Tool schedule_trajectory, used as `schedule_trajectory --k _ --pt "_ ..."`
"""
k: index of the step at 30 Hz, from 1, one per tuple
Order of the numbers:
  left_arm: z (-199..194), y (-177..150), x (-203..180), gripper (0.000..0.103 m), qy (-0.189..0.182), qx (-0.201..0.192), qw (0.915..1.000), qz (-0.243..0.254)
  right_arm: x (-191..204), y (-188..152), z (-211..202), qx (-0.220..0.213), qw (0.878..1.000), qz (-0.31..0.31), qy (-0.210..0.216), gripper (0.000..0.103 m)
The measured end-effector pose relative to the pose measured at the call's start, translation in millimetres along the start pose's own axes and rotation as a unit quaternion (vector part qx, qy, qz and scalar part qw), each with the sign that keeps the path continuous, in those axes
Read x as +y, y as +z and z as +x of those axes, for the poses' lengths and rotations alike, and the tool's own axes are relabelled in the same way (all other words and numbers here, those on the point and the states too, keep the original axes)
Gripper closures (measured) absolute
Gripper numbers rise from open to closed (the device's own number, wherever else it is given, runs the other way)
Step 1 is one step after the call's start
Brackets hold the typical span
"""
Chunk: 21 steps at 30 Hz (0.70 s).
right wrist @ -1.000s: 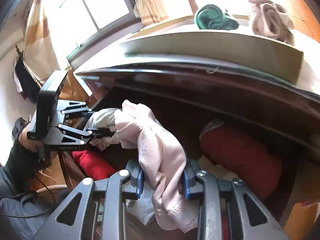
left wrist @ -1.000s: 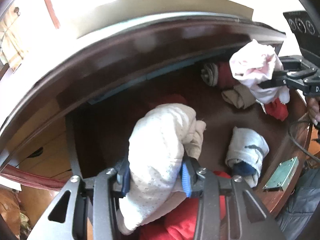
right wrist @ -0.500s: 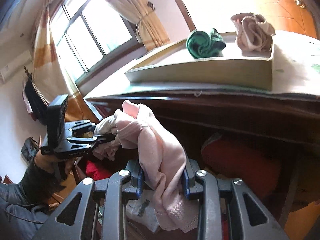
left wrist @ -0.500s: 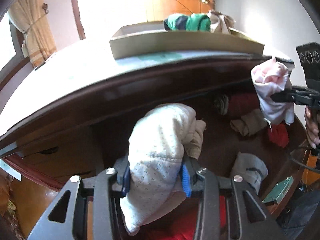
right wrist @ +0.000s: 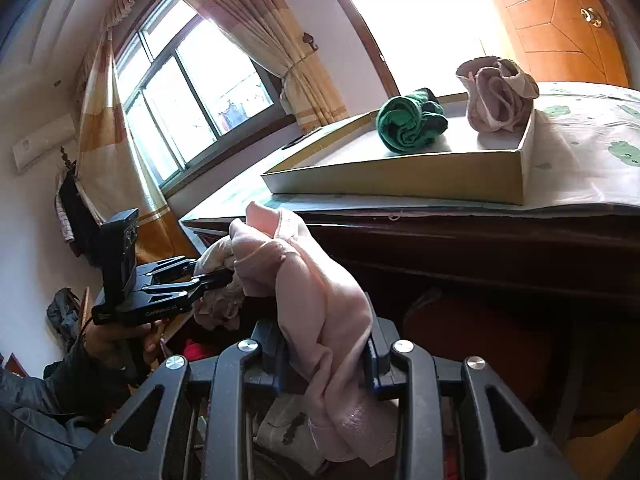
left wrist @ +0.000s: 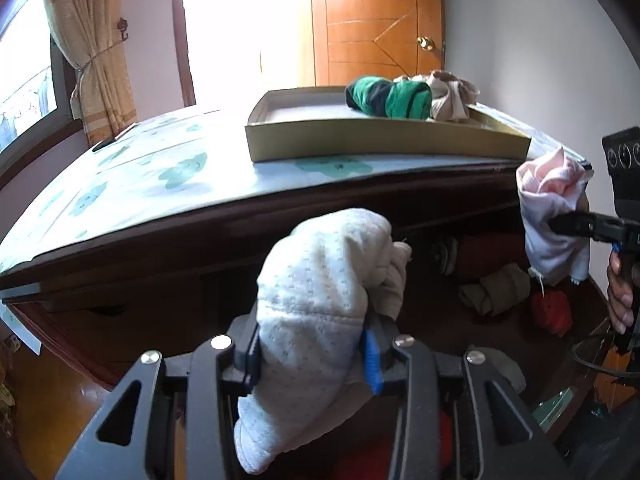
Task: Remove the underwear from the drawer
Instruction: 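Lift the pink and white dotted garments up out of the drawer with both tools, then carry the pink and white dotted garments toward the beige tray with both tools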
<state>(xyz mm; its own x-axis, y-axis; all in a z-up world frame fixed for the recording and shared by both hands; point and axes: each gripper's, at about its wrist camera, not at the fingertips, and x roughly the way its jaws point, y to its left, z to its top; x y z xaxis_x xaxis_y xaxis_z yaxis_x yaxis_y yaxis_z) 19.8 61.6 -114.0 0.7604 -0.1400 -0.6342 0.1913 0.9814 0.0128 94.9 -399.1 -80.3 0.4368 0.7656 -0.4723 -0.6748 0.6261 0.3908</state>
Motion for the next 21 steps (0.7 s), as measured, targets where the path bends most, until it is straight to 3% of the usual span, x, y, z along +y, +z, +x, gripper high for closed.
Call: schedule_trajectory --k 11,21 --pt "-5 2 -7 0.064 -0.003 -0.032 0.9993 -0.018 3 3 -9 -0.045 0.999 0.008 0.014 0.071" --pt "-4 7 -20 0.064 -0.007 -0.048 0.9985 -0.025 -3 4 -9 -0.060 0.998 0.031 0.011 0.071"
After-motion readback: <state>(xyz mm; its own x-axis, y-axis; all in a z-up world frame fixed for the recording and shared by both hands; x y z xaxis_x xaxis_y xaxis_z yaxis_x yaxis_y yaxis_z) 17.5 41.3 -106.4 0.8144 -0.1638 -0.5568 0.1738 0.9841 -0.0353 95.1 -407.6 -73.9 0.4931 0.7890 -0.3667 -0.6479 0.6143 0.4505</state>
